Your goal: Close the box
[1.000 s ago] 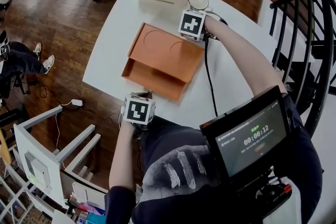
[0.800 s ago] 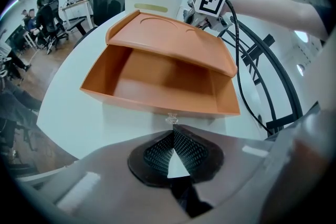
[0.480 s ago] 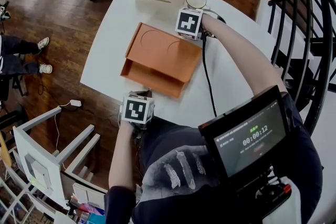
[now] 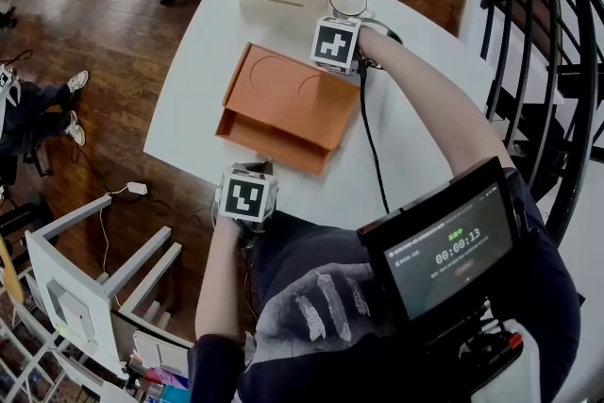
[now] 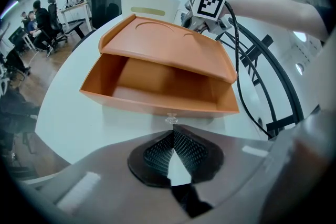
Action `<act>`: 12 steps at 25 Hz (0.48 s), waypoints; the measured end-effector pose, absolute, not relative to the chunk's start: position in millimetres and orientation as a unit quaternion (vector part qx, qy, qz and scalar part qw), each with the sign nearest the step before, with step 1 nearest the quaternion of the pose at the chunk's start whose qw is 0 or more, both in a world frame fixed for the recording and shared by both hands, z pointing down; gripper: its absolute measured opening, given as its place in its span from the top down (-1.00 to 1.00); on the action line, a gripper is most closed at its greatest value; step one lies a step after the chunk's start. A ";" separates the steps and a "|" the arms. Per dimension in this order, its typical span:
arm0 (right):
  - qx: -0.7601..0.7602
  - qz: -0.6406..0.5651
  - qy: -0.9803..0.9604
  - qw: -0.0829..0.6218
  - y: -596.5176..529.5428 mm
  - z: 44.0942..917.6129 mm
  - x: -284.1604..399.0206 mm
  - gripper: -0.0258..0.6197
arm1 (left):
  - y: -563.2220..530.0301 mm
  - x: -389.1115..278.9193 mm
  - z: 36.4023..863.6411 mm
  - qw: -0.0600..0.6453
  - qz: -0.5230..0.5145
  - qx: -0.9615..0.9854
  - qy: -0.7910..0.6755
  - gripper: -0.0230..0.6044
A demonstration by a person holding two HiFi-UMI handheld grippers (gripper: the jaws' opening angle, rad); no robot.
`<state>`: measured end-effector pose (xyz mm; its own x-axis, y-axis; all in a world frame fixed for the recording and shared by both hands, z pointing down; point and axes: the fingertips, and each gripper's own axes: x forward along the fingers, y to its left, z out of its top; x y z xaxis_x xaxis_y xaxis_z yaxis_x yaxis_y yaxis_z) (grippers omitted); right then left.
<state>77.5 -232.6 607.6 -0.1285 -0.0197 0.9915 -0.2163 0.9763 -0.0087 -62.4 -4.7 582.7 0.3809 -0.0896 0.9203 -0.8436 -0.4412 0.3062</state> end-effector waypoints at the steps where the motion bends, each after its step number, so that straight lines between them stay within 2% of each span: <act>1: 0.077 0.074 -0.748 0.655 -232.3 607.5 76.8 0.91 | -5.0 -62.2 583.0 0.416 0.452 0.719 -0.325 0.88; 12: 0.072 0.073 -0.746 0.658 -230.6 606.3 76.4 0.91 | -13.5 -56.6 581.7 0.415 0.447 0.725 -0.321 0.88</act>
<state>76.4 -230.6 606.3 -0.1234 -0.0119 0.9923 -0.2030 0.9791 -0.0135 -56.6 -13.5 581.7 0.3947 -0.0947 0.9139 -0.8361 -0.4496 0.3144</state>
